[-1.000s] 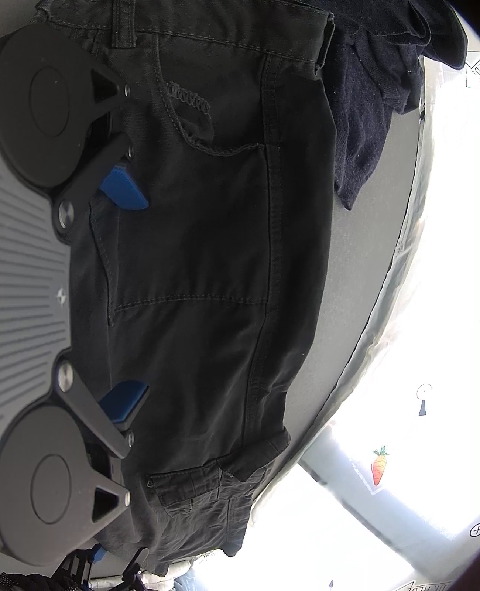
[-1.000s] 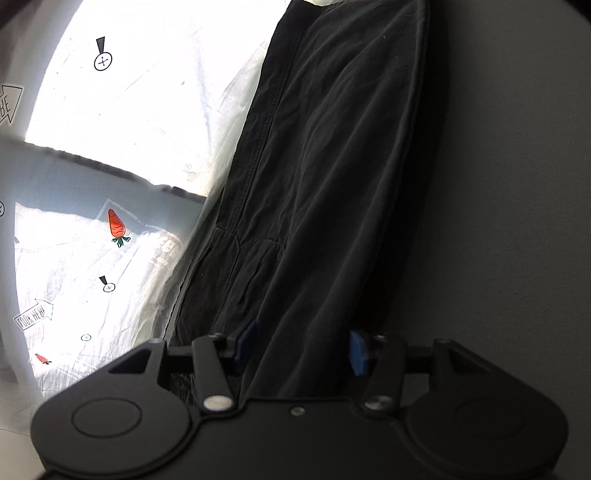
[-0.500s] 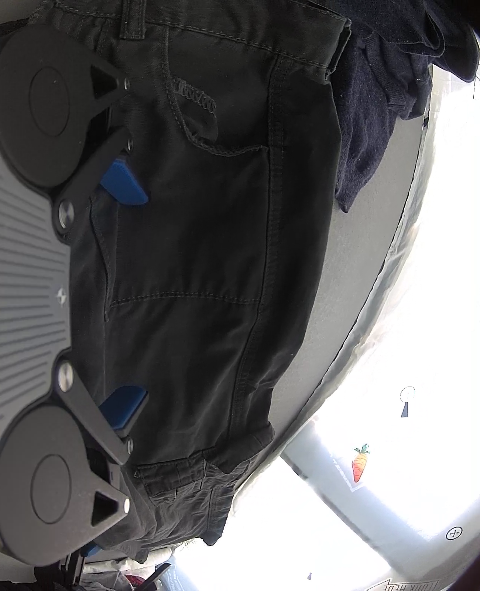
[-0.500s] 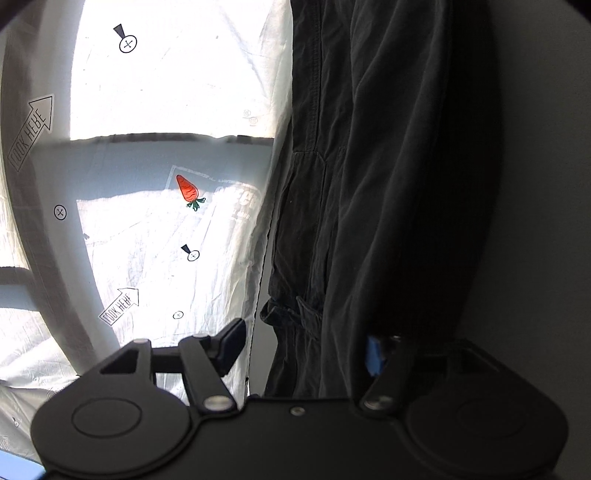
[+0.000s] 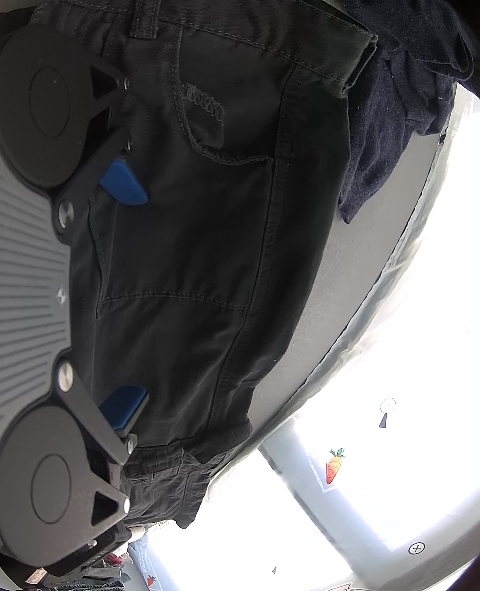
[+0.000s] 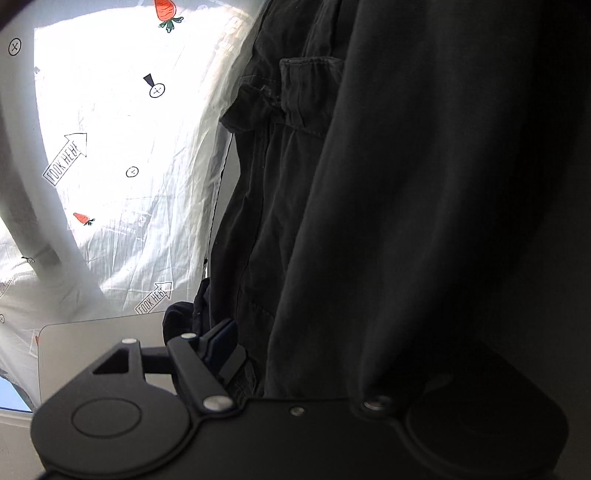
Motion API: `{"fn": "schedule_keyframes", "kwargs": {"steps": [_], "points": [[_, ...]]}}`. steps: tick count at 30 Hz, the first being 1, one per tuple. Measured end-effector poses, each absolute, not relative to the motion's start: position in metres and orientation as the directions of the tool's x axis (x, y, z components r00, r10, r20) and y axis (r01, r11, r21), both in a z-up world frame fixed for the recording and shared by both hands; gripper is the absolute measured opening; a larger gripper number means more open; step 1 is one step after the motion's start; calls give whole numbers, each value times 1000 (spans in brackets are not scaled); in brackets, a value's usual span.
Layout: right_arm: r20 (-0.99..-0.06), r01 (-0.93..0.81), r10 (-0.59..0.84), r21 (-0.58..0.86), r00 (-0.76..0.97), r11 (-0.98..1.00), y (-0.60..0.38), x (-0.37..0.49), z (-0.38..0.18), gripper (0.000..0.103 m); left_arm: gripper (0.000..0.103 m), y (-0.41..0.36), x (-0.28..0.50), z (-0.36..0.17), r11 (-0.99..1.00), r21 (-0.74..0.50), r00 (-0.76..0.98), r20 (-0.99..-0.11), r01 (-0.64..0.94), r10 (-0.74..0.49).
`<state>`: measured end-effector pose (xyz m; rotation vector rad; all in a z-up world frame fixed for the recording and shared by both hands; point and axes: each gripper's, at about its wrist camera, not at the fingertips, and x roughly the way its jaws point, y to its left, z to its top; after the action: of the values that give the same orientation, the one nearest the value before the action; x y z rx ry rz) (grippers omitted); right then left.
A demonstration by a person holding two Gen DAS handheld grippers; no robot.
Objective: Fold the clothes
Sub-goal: 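Pull the pants leg straight with the right gripper, then release it on the table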
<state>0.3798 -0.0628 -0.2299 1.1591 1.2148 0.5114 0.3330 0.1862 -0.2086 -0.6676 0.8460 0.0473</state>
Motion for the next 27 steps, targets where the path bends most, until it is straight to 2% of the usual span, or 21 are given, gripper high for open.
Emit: {"fn": "schedule_keyframes", "kwargs": {"steps": [7,8,10,14,19,20,22,23,25,27], "points": [[-378,349,889,895,258,279,-64,364,-229,80,103,190,333,-210,765,-563,689,-689,-312,-226],[-361,339,895,903,263,265,-69,357,-227,78,103,190,333,-210,767,-563,690,-688,-309,-226],[-339,369,899,902,278,226,-79,351,-231,67,103,189,333,-210,770,-562,692,-685,-303,-228],[-324,473,897,867,301,154,-95,348,-242,65,103,188,334,-210,770,-562,695,-683,-302,-226],[-410,441,868,858,281,263,-117,347,-211,66,103,191,333,-209,766,-570,693,-681,-298,-236],[-459,409,846,851,273,330,-123,347,-199,65,103,192,332,-210,763,-574,695,-677,-295,-241],[-572,303,775,814,268,495,-130,347,-170,55,103,193,330,-211,760,-580,701,-670,-292,-242],[-663,221,693,748,284,625,-131,346,-146,51,103,193,329,-211,760,-581,704,-668,-290,-242],[-746,55,535,601,398,798,-125,340,-106,44,103,191,328,-211,767,-575,708,-666,-285,-237],[-715,-96,440,468,543,879,-113,332,-73,42,103,188,328,-210,780,-560,709,-668,-279,-226]]}}
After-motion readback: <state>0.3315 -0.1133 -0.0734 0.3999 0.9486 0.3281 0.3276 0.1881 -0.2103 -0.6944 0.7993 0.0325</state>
